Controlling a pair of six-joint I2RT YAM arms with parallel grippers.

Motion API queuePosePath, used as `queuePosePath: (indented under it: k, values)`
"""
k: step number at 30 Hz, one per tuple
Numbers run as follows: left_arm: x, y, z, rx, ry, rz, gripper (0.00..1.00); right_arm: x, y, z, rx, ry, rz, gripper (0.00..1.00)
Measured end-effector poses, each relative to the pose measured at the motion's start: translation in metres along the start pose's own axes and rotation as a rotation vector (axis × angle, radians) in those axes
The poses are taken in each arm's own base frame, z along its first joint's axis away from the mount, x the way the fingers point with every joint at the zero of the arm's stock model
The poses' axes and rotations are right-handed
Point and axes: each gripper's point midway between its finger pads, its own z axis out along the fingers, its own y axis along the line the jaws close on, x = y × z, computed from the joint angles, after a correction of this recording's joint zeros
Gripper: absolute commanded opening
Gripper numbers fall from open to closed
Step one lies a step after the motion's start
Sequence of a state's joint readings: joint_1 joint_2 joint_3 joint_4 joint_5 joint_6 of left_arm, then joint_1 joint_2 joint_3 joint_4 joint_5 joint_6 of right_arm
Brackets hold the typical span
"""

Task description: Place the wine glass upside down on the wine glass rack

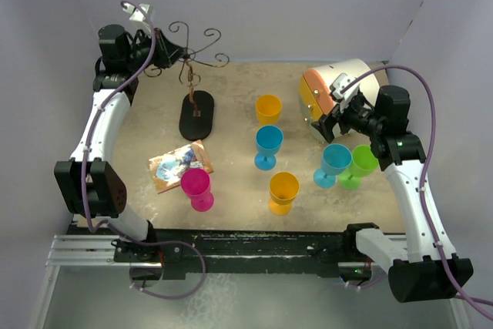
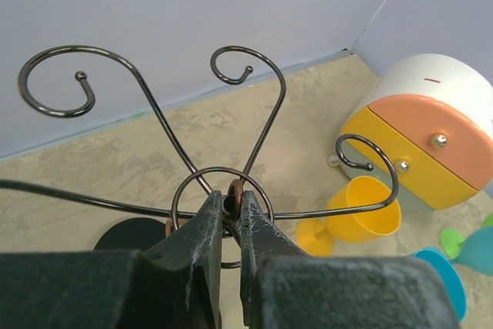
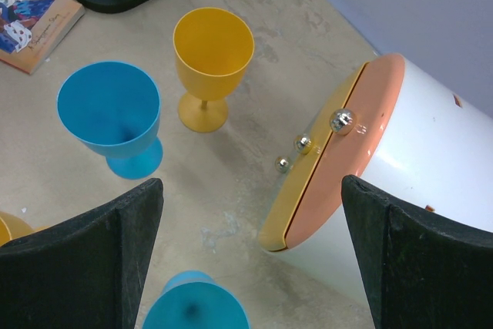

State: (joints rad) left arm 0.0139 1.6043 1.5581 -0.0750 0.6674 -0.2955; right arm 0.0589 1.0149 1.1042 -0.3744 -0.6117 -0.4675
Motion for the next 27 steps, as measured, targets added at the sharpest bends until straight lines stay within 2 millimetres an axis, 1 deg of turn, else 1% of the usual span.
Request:
queuePosePath:
  k: [3,8,11,17,18,19,21,24,27]
  values:
    - [0.002,-0.008,0.002,0.024,0.007,-0.019,0.00,0.000,0.000,0.000,0.000,0.000,0.000,1.00]
    - [0.008,-0.026,0.008,0.073,0.026,-0.026,0.00,0.000,0.000,0.000,0.000,0.000,0.000,1.00]
    - [0.012,-0.033,0.011,0.086,0.035,-0.025,0.00,0.000,0.000,0.000,0.000,0.000,0.000,1.00]
    - [0.013,-0.033,0.012,0.076,0.041,-0.005,0.00,0.000,0.000,0.000,0.000,0.001,0.000,1.00]
    - [0.013,-0.033,0.012,0.074,0.043,-0.004,0.02,0.001,0.000,0.000,-0.001,0.001,0.001,1.00]
    - [0.013,-0.033,0.011,0.071,0.047,-0.002,0.08,0.001,0.000,0.001,-0.001,0.002,0.002,1.00]
    - [0.014,-0.033,0.011,0.068,0.050,0.010,0.17,0.002,0.000,0.002,-0.003,0.005,0.004,1.00]
    - [0.014,-0.032,0.011,0.062,0.052,0.028,0.26,0.003,-0.001,0.003,-0.004,0.008,0.006,1.00]
    - [0.016,-0.030,0.011,0.056,0.059,0.033,0.34,0.003,-0.001,0.003,-0.004,0.008,0.006,1.00]
